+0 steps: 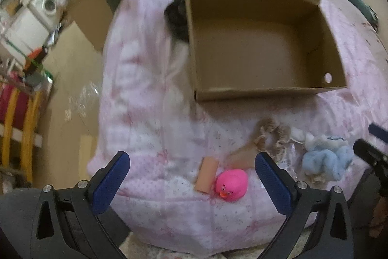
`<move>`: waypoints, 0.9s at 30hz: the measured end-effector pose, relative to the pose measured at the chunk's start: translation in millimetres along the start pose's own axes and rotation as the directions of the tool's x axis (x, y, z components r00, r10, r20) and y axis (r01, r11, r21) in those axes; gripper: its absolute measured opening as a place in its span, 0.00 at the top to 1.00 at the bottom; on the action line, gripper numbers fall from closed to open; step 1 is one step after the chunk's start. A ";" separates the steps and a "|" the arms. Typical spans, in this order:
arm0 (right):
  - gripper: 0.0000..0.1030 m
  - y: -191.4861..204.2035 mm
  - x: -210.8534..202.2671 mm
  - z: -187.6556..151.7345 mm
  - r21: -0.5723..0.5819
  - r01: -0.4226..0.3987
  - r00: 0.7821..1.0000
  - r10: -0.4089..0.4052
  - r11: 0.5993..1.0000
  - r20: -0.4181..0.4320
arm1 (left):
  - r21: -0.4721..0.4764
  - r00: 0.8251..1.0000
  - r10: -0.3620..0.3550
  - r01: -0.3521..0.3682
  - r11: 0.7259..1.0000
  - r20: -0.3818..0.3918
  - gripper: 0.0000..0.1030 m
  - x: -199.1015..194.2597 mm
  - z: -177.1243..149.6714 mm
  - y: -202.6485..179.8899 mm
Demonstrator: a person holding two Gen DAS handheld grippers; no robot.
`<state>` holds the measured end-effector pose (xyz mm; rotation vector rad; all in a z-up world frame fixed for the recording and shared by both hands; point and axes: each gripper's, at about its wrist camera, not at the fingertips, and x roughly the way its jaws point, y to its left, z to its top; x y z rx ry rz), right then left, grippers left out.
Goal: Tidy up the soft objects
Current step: 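Lower the left gripper onto the pink rubber duck and close it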
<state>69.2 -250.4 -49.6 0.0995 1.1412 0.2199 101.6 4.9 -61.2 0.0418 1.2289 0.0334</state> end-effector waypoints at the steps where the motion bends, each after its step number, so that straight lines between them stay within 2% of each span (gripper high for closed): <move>1: 0.00 -3.4 6.4 -1.8 0.011 -0.005 1.000 0.005 1.000 -0.010 | -0.019 1.000 -0.009 0.008 1.000 -0.023 0.00 7.9 0.8 3.2; 5: 0.00 -20.5 27.7 -9.1 0.119 -0.051 0.997 0.058 0.992 -0.059 | -0.088 0.990 -0.079 0.069 0.994 -0.116 0.02 36.3 -0.5 12.3; 10: 0.00 -24.9 32.8 -9.4 0.149 -0.043 0.996 0.054 0.988 -0.068 | -0.097 0.952 -0.183 0.163 0.982 -0.246 0.34 60.3 -16.5 -1.1; 13: 0.00 -25.8 36.1 -9.4 0.160 -0.032 0.996 0.045 0.987 -0.079 | -0.068 0.937 -0.203 0.192 0.979 -0.283 0.44 67.3 -21.8 -13.6; 16: 0.00 -25.6 38.7 -8.6 0.163 -0.030 0.996 0.043 0.986 -0.076 | -0.039 0.927 -0.198 0.196 0.980 -0.319 0.45 75.5 -26.0 -24.3; 18: 0.00 -24.4 38.7 -8.2 0.158 -0.023 0.996 0.036 0.987 -0.077 | -0.015 0.927 -0.181 0.186 0.982 -0.328 0.46 80.4 -28.1 -29.7; 19: 0.00 -24.6 38.4 -9.0 0.157 -0.023 0.996 0.036 0.987 -0.076 | -0.009 0.929 -0.175 0.182 0.983 -0.325 0.52 81.8 -29.3 -31.1; 21: 0.00 -25.0 38.4 -8.7 0.163 -0.025 0.997 0.037 0.986 -0.074 | 0.001 0.928 -0.177 0.188 0.982 -0.327 0.57 84.9 -32.1 -34.0; 24: 0.00 -31.6 38.4 -9.2 0.195 -0.035 0.996 0.049 0.980 -0.069 | 0.045 0.940 -0.166 0.187 0.981 -0.297 0.58 80.2 -36.3 -43.1; 27: 0.00 -40.4 39.1 -9.8 0.238 -0.039 0.996 0.058 0.970 -0.073 | 0.033 0.936 -0.221 0.239 0.971 -0.273 0.58 65.1 -37.7 -47.1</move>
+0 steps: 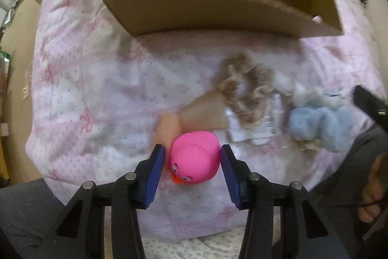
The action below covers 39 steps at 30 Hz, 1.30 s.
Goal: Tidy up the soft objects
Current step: 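Lower the left gripper onto the pink rubber duck and close it, then grasp the blue plush toy with the right gripper while the left gripper lifts the duck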
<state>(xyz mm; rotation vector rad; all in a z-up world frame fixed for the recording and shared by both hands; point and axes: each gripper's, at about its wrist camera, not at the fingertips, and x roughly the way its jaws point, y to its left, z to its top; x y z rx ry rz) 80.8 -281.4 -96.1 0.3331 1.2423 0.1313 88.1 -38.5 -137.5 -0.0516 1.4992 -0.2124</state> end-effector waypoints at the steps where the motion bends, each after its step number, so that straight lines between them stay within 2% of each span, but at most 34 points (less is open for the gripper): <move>1: 0.00 -2.5 0.9 0.1 0.010 -0.001 1.000 0.001 1.000 -0.005 | -0.005 1.000 -0.015 0.015 1.000 0.010 0.58 -3.1 -1.2 0.4; 2: 0.00 -3.6 1.9 0.6 0.020 -0.002 1.000 0.002 1.000 -0.011 | -0.010 0.999 -0.031 0.031 0.999 0.022 0.59 -7.2 -1.9 1.0; 3: 0.00 -4.0 2.6 0.6 0.021 -0.001 1.000 0.001 1.000 -0.014 | -0.012 0.999 -0.037 0.037 0.999 0.026 0.76 -9.8 -2.1 1.2; 7: 0.00 0.5 3.8 0.7 0.001 0.018 1.000 -0.018 1.000 -0.011 | -0.057 0.998 -0.063 0.064 0.996 0.012 0.75 -5.8 -4.0 13.0; 11: 0.00 1.4 3.3 -1.3 -0.009 0.032 0.999 -0.032 0.999 -0.006 | -0.052 0.998 -0.067 0.068 0.996 0.015 0.75 -6.8 -3.3 6.2; 12: 0.00 1.7 3.4 -1.8 -0.010 0.034 0.999 -0.035 0.999 -0.005 | -0.054 0.997 -0.070 0.071 0.996 0.014 0.75 -10.3 2.8 15.4; 15: 0.00 1.7 3.4 -1.8 -0.014 0.041 0.999 -0.041 0.999 -0.005 | -0.043 0.998 -0.057 0.056 0.997 -0.025 0.75 3.8 8.4 5.9; 18: 0.00 2.3 3.8 -1.8 -0.015 0.045 0.999 -0.045 0.999 -0.007 | -0.014 1.000 -0.021 0.020 1.000 -0.020 0.75 10.8 10.4 -0.9; 25: 0.00 -3.5 4.1 -1.9 0.014 0.015 1.000 -0.014 1.000 -0.020 | -0.002 0.994 -0.068 0.068 0.998 0.082 0.76 -29.3 5.3 -7.5; 28: 0.00 -9.1 7.3 -3.6 0.060 -0.048 0.996 0.053 0.997 -0.076 | -0.015 0.986 -0.012 0.015 1.000 0.164 0.76 -50.7 4.1 0.8; 30: 0.00 -9.0 13.7 -7.1 0.080 -0.097 0.985 0.108 0.992 -0.135 | -0.030 0.977 0.032 -0.026 0.999 0.210 0.76 -57.5 5.2 7.4; 33: 0.00 -2.4 19.7 -12.4 0.062 -0.092 0.980 0.102 0.994 -0.169 | -0.084 0.973 0.033 -0.014 0.996 0.227 0.76 -60.2 8.2 27.9; 36: 0.05 5.3 27.0 -16.1 0.017 -0.048 0.979 0.050 0.999 -0.198 | -0.125 0.973 0.039 -0.010 0.992 0.226 0.76 -55.4 7.3 41.9; 37: 0.12 6.9 30.5 -18.0 0.003 -0.033 0.977 0.033 0.999 -0.211 | -0.133 0.974 0.036 -0.006 0.991 0.226 0.76 -55.0 5.6 44.1; 39: 0.38 11.5 39.2 -22.9 -0.029 -0.005 0.969 -0.003 1.000 -0.248 | -0.142 0.974 0.023 0.009 0.990 0.224 0.76 -52.4 3.2 45.8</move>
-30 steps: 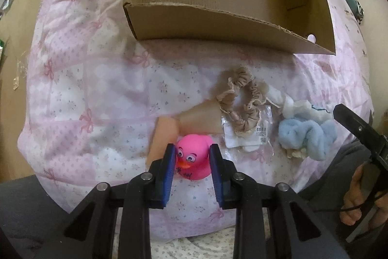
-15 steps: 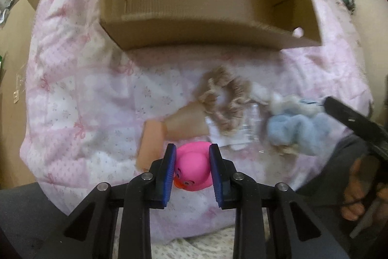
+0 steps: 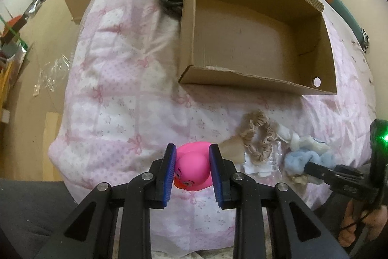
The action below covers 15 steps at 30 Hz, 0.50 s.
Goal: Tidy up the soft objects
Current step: 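Grasp the blue plush toy with the right gripper while the left gripper lifts the duck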
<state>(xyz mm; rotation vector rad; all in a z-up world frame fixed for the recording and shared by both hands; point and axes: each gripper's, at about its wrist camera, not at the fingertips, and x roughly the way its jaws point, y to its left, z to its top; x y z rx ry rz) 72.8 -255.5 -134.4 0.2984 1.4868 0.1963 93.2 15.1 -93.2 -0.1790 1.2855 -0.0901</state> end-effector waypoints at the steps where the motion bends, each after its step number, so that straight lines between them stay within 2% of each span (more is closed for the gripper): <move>1: 0.65 0.5 1.6 -0.9 -0.008 0.008 1.000 -0.008 1.000 -0.001 | 0.005 1.000 -0.003 0.003 1.000 0.001 0.76 0.5 -0.8 -0.9; 3: 0.70 5.6 -4.3 -2.3 -0.034 0.007 0.999 -0.006 0.999 0.036 | 0.023 1.000 0.007 -0.007 1.000 0.014 0.76 -2.9 -2.9 -2.9; 4: 0.73 8.0 -10.6 -2.2 -0.047 -0.011 0.998 0.014 0.999 0.064 | 0.030 1.000 0.010 -0.011 0.999 0.023 0.76 -4.4 -3.6 -4.9; 6: 0.74 12.8 -30.6 -3.2 -0.073 -0.052 0.986 0.062 0.996 0.153 | 0.037 0.999 0.007 -0.009 0.999 0.038 0.76 -6.6 -5.1 -7.6; 9: 0.74 10.1 -62.7 -6.9 -0.090 -0.178 0.940 0.196 0.980 0.278 | 0.043 0.998 0.010 -0.012 0.999 0.054 0.76 -9.6 -5.5 -9.2; 11: 0.74 7.7 -77.1 -10.1 -0.105 -0.242 0.906 0.264 0.964 0.331 | 0.042 0.998 0.009 -0.012 0.999 0.062 0.76 -11.2 -5.6 -9.3; 15: 0.74 6.6 -81.6 -14.3 -0.107 -0.219 0.906 0.243 0.970 0.347 | 0.047 0.997 0.023 -0.027 0.999 0.080 0.76 -13.8 -6.8 -10.3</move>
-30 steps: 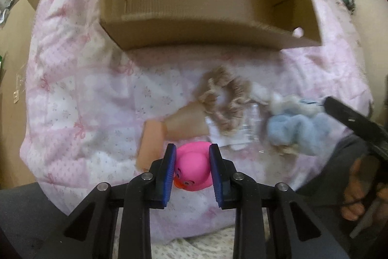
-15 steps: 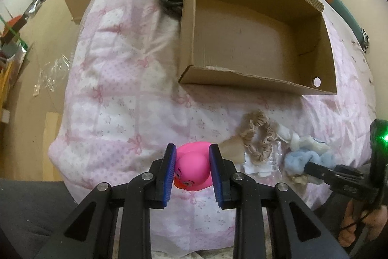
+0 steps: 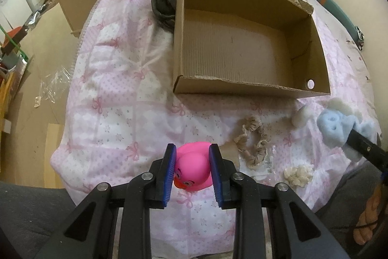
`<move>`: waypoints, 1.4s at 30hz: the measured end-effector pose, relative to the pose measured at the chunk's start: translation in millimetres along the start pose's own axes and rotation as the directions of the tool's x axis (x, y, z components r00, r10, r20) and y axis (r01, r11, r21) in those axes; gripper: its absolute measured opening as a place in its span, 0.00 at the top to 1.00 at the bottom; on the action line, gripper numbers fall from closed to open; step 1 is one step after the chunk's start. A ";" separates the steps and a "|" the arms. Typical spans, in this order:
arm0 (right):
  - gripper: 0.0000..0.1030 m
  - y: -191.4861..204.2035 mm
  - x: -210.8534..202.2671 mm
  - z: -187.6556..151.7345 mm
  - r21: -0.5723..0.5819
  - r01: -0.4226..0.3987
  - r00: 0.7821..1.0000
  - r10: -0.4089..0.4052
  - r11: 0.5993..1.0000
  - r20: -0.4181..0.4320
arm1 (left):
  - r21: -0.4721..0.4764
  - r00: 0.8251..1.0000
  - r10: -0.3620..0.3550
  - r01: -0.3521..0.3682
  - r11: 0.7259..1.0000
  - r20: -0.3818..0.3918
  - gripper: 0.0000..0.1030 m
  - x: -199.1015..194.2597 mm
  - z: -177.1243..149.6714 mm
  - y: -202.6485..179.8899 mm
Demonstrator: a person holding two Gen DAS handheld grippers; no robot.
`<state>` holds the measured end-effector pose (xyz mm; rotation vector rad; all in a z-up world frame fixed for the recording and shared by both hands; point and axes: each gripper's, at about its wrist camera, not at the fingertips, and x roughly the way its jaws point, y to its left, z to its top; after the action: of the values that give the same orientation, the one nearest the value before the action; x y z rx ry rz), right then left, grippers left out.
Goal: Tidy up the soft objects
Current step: 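Grasp the blue plush toy with the right gripper while the left gripper lifts the duck, then carry the duck into the cardboard box and open the left gripper while the right gripper carries the plush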
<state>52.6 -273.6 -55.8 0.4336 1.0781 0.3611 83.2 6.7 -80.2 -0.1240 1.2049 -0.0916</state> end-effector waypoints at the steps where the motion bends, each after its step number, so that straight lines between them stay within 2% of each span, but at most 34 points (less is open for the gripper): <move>1: 0.74 1.5 2.3 -0.6 -0.001 0.002 1.000 -0.002 1.000 -0.007 | 0.002 1.000 0.004 -0.004 1.000 0.004 0.76 -0.5 -0.2 -0.5; 11: 0.74 5.9 5.0 1.3 -0.025 -0.006 1.000 0.006 1.000 -0.007 | -0.035 0.998 0.030 -0.028 0.999 0.048 0.76 -7.5 -0.4 3.7; 17: 0.74 6.7 0.3 4.0 -0.030 -0.023 0.999 0.024 0.999 0.036 | -0.045 0.991 0.041 -0.036 0.998 0.124 0.76 -25.0 5.2 2.5; 23: 0.74 9.8 -19.0 19.3 -0.062 -0.032 0.989 0.040 0.998 0.144 | -0.016 0.967 0.041 -0.038 0.999 0.252 0.76 -55.5 35.5 -7.1; 30: 0.74 5.5 -15.9 72.4 -0.064 -0.024 0.978 0.037 0.998 0.207 | 0.036 0.937 0.030 -0.045 0.998 0.347 0.76 -59.7 93.6 -26.6; 33: 0.74 6.4 -4.4 94.0 -0.090 -0.001 0.977 0.021 0.996 0.213 | 0.080 0.924 0.034 -0.070 0.994 0.381 0.76 -53.4 109.9 -39.6; 35: 0.74 5.5 5.6 102.2 -0.104 0.010 0.977 0.013 0.995 0.213 | 0.099 0.924 0.018 -0.060 0.993 0.381 0.76 -45.1 116.7 -45.4; 38: 0.73 -1.0 26.1 102.1 -0.109 0.038 0.983 -0.017 0.993 0.184 | 0.109 0.913 -0.007 -0.041 0.993 0.407 0.76 -34.4 121.9 -48.1; 40: 0.73 -4.1 39.2 97.5 -0.109 0.094 0.985 -0.077 0.990 0.154 | 0.100 0.915 -0.002 -0.042 0.994 0.404 0.76 -26.0 122.2 -44.9; 42: 0.73 -11.2 50.3 94.9 -0.079 0.100 0.989 -0.091 0.992 0.117 | 0.114 0.920 0.018 -0.068 0.991 0.392 0.76 -17.1 121.1 -45.2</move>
<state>160.4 -274.3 -61.5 0.3216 0.9660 0.2929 190.1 -30.0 -15.2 -0.0032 0.7984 -0.0988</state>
